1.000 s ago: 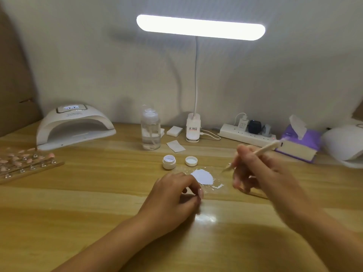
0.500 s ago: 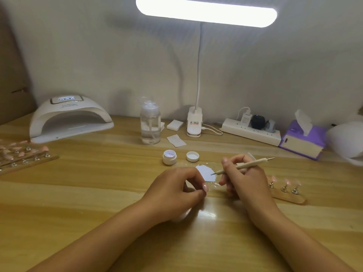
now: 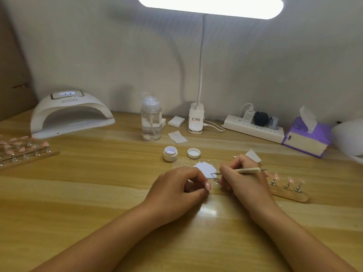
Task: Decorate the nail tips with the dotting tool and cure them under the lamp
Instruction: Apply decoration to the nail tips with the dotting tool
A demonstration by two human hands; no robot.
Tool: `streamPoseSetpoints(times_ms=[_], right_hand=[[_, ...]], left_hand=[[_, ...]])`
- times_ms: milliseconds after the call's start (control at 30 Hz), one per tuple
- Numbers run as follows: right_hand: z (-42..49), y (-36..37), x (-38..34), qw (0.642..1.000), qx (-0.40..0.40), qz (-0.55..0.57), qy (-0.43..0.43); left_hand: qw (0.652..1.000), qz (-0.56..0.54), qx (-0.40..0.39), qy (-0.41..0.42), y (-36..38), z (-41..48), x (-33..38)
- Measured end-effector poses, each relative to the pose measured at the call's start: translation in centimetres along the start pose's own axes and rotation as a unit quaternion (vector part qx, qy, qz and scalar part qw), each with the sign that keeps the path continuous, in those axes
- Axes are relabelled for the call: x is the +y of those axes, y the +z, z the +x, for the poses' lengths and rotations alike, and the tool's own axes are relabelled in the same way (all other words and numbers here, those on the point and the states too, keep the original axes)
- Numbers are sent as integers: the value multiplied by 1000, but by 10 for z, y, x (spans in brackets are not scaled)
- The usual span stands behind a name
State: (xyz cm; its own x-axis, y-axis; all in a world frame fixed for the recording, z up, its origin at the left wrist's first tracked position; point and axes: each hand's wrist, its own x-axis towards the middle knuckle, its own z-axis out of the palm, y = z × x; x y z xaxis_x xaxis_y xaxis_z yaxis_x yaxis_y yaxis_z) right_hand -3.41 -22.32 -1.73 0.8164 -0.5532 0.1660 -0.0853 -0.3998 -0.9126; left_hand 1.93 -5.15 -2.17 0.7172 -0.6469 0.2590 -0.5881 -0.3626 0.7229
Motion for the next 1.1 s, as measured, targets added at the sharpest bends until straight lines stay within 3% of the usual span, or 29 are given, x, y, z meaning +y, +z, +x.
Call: streamPoseSetpoints(times_ms=[1100], right_hand=[[1,0,1,1000,-11,-20,3]], left_hand=[[1000,6,-1,-9,0,0,1]])
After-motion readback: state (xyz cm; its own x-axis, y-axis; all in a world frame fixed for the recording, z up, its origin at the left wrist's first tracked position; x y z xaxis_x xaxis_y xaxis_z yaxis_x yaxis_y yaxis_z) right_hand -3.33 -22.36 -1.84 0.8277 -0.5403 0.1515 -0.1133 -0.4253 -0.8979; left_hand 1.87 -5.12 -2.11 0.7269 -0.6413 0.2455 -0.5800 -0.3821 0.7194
